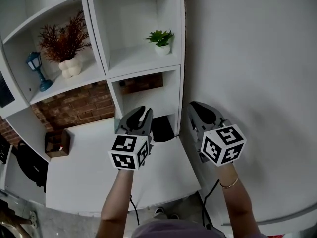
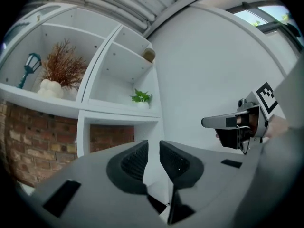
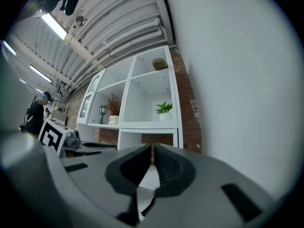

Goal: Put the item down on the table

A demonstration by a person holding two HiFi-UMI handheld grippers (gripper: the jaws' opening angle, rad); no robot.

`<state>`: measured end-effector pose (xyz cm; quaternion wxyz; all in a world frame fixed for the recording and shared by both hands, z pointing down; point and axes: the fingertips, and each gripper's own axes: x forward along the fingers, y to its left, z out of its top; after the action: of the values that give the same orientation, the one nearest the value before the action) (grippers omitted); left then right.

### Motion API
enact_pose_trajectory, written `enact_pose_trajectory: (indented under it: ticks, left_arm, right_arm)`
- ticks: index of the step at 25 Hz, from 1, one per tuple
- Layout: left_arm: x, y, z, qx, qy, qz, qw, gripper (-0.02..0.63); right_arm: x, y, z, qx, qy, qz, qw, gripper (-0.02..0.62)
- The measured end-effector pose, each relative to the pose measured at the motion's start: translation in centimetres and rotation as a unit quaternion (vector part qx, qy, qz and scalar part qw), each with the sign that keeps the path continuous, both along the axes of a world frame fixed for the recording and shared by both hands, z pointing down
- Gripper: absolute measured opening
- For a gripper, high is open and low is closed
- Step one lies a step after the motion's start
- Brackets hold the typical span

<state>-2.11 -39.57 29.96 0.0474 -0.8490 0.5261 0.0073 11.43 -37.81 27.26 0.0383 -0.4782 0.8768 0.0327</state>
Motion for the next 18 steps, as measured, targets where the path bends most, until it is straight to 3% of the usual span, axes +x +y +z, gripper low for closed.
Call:
enact_pose_trajectory:
  ticks: [9, 18]
  left_arm:
    - [0.3, 3.1, 8.7, -0.073, 0.027, -0.003, 0.997, 0.037]
    - [0.7, 6.0, 13.0, -0.106, 0.039, -0.023, 0.9933, 0.002]
  right_arm:
    - [-0.2, 3.0, 7.2, -0.061, -0.037, 0.005, 0.997, 0.008]
    - [2.0, 5.3, 13.9, -0.117, -0.019, 0.024, 0.993, -0.009]
